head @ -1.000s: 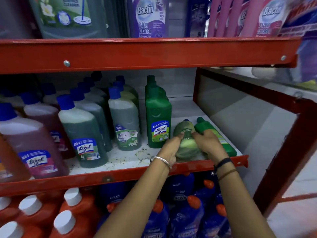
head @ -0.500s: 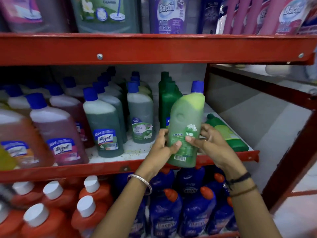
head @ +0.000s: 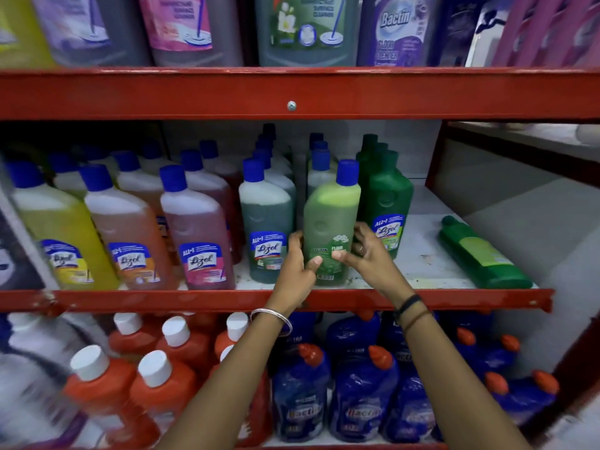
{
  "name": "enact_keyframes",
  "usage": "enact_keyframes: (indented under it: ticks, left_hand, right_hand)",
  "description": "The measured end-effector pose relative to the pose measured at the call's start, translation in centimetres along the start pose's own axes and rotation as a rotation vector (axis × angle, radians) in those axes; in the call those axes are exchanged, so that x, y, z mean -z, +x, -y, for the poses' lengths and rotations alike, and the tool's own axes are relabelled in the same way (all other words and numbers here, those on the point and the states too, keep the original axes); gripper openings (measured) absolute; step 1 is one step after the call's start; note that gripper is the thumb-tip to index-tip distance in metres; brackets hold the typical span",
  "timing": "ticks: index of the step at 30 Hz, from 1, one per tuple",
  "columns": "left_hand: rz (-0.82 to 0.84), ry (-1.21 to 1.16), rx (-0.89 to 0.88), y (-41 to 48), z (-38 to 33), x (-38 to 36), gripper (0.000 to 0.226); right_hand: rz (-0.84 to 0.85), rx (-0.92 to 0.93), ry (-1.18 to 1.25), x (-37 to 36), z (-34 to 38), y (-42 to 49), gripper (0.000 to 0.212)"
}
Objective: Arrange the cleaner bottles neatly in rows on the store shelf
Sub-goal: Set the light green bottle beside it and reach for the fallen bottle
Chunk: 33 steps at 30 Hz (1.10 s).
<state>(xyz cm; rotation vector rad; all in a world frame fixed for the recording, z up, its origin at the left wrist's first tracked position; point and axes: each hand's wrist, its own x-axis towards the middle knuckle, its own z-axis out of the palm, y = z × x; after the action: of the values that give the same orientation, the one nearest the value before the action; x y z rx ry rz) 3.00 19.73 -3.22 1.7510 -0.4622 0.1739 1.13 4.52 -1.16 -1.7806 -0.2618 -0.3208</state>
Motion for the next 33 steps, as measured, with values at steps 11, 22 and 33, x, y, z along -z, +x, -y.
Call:
enact_keyframes:
  ticks: [11, 22, 33]
  left_hand:
    - [-0.072, 0.069, -0.134, -1.4, 0.4, -0.4, 0.016]
    - [-0.029, -0.024, -0.021, -1.5, -0.5, -1.2, 0.050]
    - [0.008, 0.239, 0.024, -2.6, -0.8, -1.6, 0.068]
  right_hand:
    - [-0.214, -0.028, -0.102, -0.1, -1.0, -1.6, 0.025]
    - [-0.094, -0.062, -0.074, -0.6, 1.0, -1.1, 0.048]
    - [0.079, -0.115, -0.031, 2.9, -0.6, 1.0, 0.037]
